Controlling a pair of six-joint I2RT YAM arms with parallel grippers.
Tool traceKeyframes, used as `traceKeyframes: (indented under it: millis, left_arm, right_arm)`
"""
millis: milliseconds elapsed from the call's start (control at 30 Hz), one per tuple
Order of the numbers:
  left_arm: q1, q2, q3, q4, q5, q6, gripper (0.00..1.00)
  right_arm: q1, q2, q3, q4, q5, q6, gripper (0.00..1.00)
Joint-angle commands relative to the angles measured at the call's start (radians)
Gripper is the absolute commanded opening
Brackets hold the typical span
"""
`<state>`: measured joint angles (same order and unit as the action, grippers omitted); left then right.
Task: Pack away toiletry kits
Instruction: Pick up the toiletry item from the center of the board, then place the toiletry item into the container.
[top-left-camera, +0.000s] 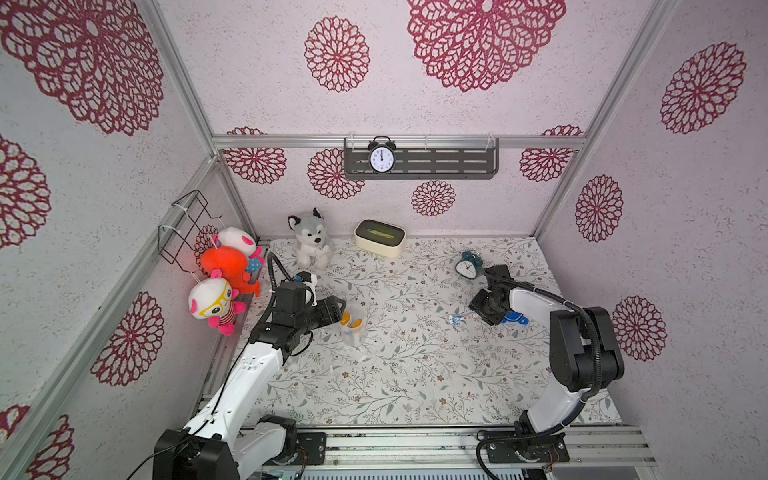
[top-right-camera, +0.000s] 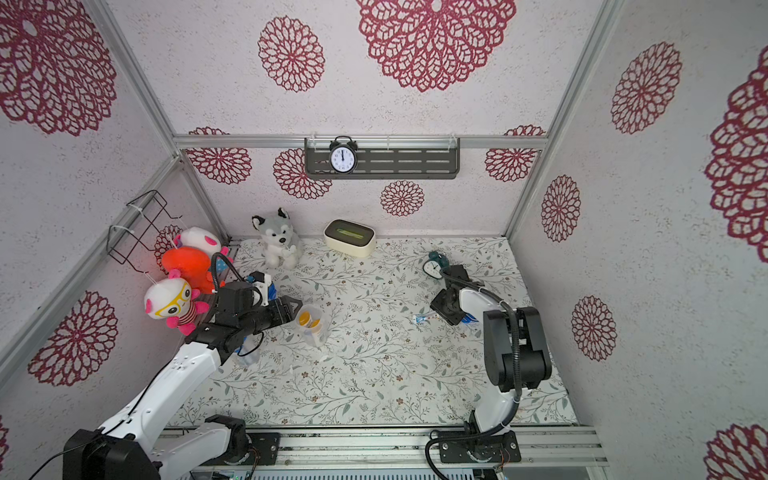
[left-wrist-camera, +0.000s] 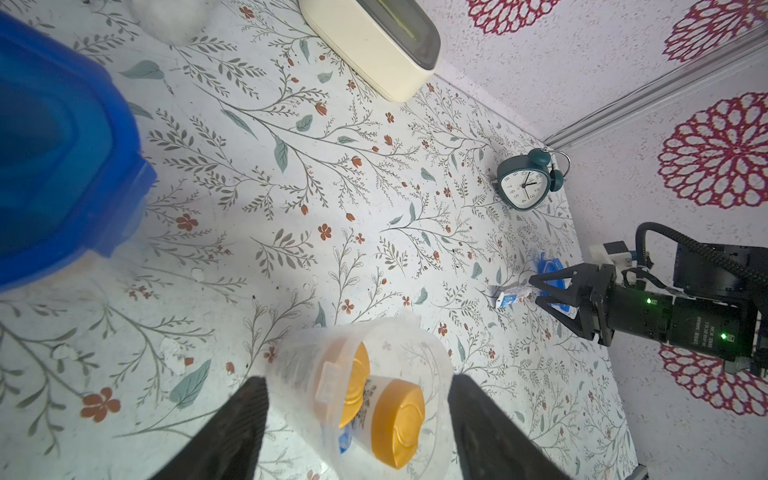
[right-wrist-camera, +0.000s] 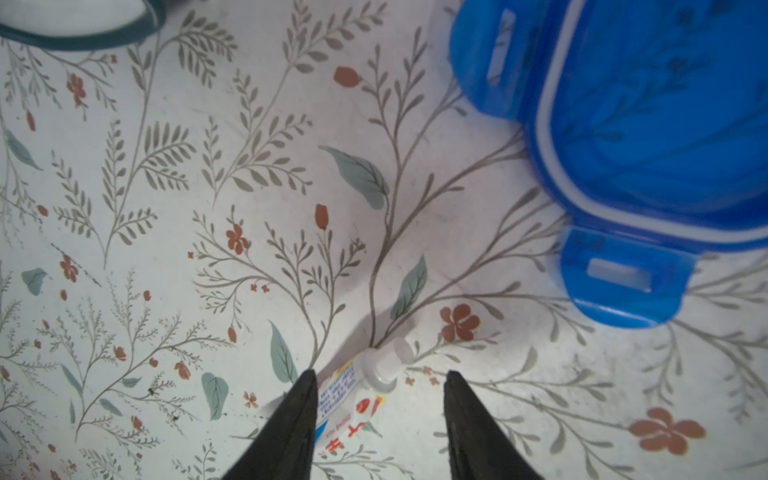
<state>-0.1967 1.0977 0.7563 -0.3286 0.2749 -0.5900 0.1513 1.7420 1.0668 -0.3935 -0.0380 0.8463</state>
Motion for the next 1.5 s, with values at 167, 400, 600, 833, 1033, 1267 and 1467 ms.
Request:
traceKeyframes:
  millis: [167, 400, 600, 833, 1033, 1267, 1467]
  left_arm:
    - [-0.006, -0.018, 0.000, -0.012, -0.012, 0.011, 0.73]
    - [-0.006, -0.021, 0.002, -0.014, -0.013, 0.011, 0.73]
    - [-0.007, -0.025, 0.003, -0.018, -0.019, 0.013, 0.73]
    - [-0.006, -0.015, 0.018, -0.031, -0.028, 0.012, 0.73]
    - [-0.006, -0.009, 0.029, -0.035, -0.050, 0.002, 0.72]
    - [0.020, -0.062, 0.019, -0.077, -0.097, -0.045, 0.72]
    - [0.108, -0.142, -0.012, -0.119, 0.001, -0.078, 0.72]
  right_arm:
    - [0.003, 0.017, 0.005, 0.019, -0.002, 0.040, 0.45]
    - [0.010, 0.062, 0.025, 0.044, -0.005, 0.029, 0.36]
    - [0.035, 0.060, 0.028, 0.039, 0.045, 0.019, 0.16]
    - [0.179, -0.081, 0.035, 0.109, 0.229, -0.049, 0.08]
    - [0.337, -0.217, 0.048, 0.233, 0.282, -0.189, 0.03]
    - [0.529, -0.303, 0.010, 0.630, 0.141, -0.455, 0.01]
    - [0.631, -0.216, 0.018, 0.991, -0.124, -0.570, 0.00]
